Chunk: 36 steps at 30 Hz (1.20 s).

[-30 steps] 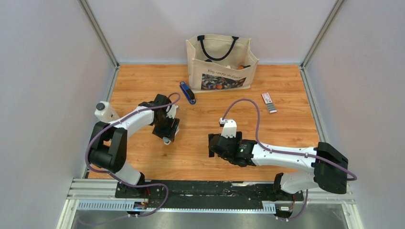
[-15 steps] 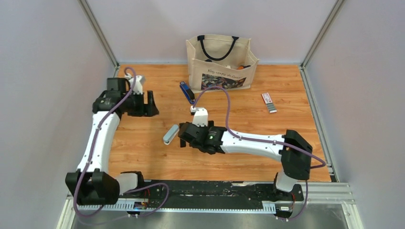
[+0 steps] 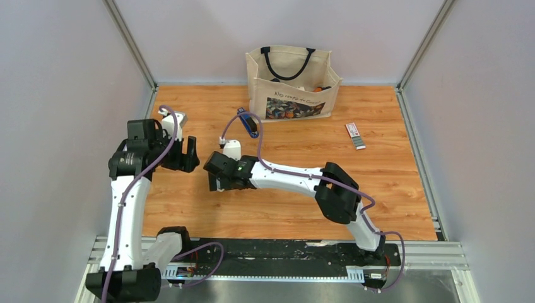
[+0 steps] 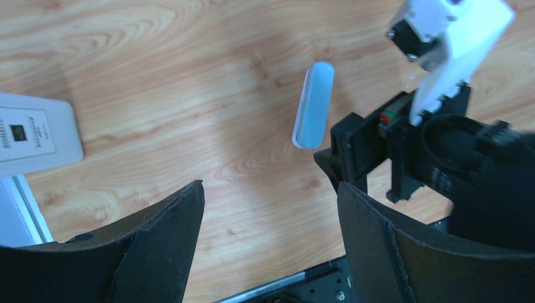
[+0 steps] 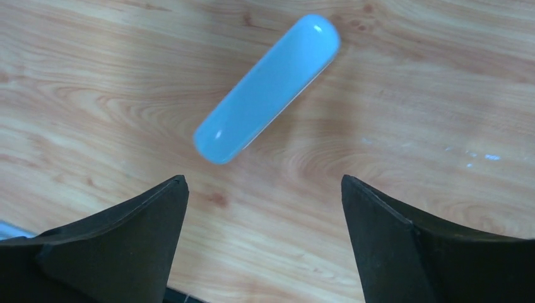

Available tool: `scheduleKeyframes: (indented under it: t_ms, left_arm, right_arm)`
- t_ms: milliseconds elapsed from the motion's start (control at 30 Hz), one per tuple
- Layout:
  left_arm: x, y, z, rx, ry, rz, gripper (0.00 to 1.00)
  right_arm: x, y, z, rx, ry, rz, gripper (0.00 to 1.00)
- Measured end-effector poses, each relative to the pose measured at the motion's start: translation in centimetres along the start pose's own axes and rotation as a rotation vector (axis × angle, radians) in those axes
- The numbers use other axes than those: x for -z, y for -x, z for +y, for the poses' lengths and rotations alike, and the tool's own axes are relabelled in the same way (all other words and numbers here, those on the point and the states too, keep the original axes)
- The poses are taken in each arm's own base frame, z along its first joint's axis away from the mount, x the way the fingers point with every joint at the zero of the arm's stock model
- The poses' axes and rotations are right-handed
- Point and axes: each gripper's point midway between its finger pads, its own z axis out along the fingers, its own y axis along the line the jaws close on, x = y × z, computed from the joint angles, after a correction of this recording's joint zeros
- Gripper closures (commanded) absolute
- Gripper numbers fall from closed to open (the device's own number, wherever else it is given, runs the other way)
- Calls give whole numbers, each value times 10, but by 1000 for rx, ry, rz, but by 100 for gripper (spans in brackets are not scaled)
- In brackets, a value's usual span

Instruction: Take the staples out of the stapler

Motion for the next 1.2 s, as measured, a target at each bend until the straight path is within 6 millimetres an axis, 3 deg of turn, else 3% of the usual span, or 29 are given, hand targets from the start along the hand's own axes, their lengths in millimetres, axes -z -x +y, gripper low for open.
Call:
scheduleKeyframes:
  t_ms: [200, 400, 800, 1067, 1200]
  left_arm:
    - [-19, -18, 14, 53, -1, 100, 14]
    - [-18, -24, 15, 52, -17, 98, 14]
    - [-15, -33, 27, 76, -31, 97, 13]
    - [-23, -56, 34, 90, -43, 144, 13]
    - [-22, -59, 31, 62, -48, 137, 13]
  right_arm:
    - [19, 6, 25, -61, 31, -24, 7]
    - [19, 1, 17, -131, -26, -19, 11]
    - [-6, -3, 19, -224, -60, -24, 16]
    - [-24, 0, 22, -273, -69, -28, 24]
    - [-32, 0, 16, -292, -88, -24, 35]
